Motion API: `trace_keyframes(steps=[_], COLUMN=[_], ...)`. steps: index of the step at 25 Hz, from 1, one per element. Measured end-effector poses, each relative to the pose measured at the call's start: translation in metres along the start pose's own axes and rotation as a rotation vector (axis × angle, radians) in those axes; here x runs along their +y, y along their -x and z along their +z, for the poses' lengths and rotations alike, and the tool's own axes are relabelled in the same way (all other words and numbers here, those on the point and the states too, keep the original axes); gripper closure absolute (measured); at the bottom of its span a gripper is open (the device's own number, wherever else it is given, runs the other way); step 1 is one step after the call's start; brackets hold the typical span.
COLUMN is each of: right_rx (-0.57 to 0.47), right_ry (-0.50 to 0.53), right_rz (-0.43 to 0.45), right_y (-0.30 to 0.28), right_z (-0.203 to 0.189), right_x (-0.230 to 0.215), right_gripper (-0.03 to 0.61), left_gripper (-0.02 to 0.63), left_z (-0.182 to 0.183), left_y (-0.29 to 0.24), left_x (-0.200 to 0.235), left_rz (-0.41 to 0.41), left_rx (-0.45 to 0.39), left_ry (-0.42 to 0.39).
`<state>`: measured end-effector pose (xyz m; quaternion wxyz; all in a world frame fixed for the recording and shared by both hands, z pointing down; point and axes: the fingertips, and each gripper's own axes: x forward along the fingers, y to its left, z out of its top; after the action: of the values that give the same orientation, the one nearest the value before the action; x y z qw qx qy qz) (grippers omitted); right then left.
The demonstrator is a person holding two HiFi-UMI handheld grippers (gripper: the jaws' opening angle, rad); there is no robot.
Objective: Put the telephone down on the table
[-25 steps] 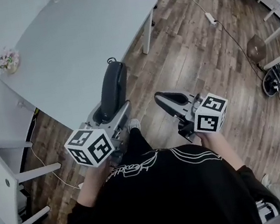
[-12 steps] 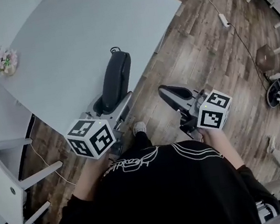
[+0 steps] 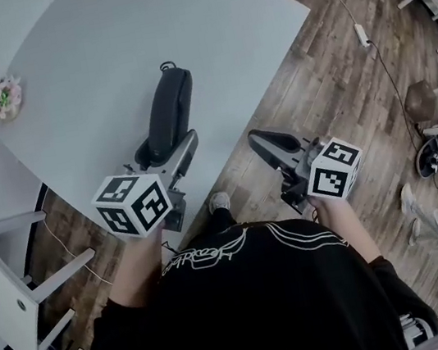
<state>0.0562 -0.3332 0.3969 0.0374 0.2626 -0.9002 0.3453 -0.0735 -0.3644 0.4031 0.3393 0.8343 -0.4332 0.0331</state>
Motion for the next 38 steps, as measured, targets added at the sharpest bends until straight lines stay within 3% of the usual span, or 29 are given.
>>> trace_keyframes(steps=[8, 16, 22, 30, 38], right_rx=[0.080, 0.173, 0.179, 0.174, 0.152], right_ry=[-0.024, -0.104, -0.121, -0.142, -0.172], right_rz=[0.004, 0.013, -0.006, -0.024, -0.039], right_y=[-0.043, -0.070, -0.068, -0.065, -0.063], right_z=[-0.010, -0.048, -0.053, -0.057, -0.058], right_x=[-0.023, -0.040, -0.048, -0.055, -0.059], right_gripper=[0.540, 0.540, 0.540, 0.540, 0.540], left_gripper=[0.325, 0.325, 0.325, 0.325, 0.324], left_z=[0.001, -0.019, -0.047, -0.074, -0.088], left_y=[-0.016, -0.040, -0.047, -0.068, -0.072], left_x=[0.063, 0.128, 0.163, 0.181, 0.186], left_rz=[0.104, 0.216, 0.333, 0.398, 0.492], left_rx=[0.000, 0.037, 0.121, 0.226, 0.326], left_ry=[-0.026, -0.055, -0.155, -0.251, -0.408])
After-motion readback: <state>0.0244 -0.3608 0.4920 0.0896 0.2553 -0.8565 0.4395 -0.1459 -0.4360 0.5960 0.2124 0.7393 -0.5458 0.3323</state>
